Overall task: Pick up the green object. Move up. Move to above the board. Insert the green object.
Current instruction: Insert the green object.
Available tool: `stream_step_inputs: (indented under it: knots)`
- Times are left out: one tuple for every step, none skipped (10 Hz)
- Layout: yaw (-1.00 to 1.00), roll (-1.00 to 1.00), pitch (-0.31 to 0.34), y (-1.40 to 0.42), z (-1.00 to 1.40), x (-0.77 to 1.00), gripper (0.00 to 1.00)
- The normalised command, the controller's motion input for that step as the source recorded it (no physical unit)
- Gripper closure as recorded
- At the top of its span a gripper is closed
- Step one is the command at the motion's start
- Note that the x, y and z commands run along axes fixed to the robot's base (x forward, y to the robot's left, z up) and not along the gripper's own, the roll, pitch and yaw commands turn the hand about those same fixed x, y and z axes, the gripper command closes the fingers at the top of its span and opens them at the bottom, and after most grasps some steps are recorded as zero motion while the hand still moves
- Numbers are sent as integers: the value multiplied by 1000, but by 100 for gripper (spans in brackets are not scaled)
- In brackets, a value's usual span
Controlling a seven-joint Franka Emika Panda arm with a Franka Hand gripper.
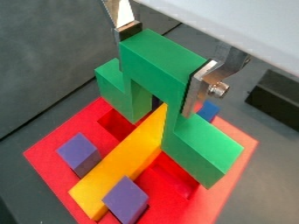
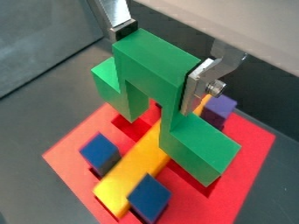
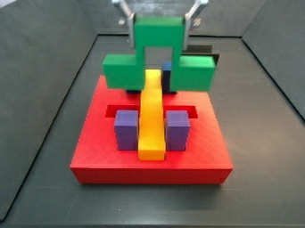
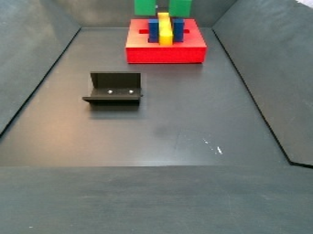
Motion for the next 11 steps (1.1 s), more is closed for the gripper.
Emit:
stream_step_inputs:
  knots:
    - [140,-69,-47,49,-300,-134,100]
    - [189,-124,-30,0,-203,-66,100]
    - [209,-169,-46,3,-160,-83,100]
    - [149,-109,-83,0,-134,-223,100]
    - [103,-34,-106,0,-177,-289,100]
    - [97,-21,-100,0,-154,-257,100]
    - [123,-14,-56,0,-146,-106,100]
    - [94,-54,-54,0,-66,-171,100]
    - [31,-43,-10,0,-23,-29,100]
    - [0,-46,-11,-63,-46,0,100]
    - [0,0,-30,-109,-97,69,100]
